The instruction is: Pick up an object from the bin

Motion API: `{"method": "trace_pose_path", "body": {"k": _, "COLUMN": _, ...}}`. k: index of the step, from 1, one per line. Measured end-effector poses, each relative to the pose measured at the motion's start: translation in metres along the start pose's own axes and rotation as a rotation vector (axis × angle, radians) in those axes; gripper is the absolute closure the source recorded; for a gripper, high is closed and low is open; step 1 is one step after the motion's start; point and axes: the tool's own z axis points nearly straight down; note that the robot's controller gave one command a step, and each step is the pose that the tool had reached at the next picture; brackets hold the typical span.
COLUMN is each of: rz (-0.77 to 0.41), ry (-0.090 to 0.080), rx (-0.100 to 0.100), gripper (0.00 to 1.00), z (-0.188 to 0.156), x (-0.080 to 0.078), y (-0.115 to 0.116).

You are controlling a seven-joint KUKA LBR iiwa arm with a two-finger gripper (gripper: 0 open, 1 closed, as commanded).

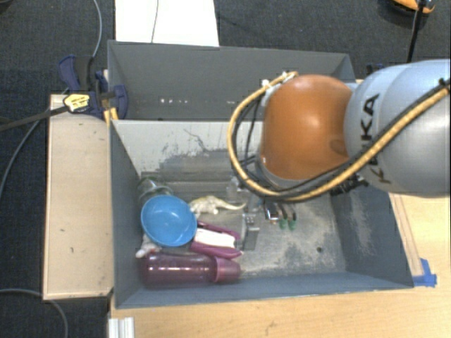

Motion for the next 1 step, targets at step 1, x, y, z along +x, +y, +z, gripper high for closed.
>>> {"method": "trace_pose_path", "body": {"k": 1, "rz": 0.004, "ry": -0.008, "rx": -0.001, "gripper": 0.0, "z": -0.0042, "x": -0.0016, "y": -0.0007}}
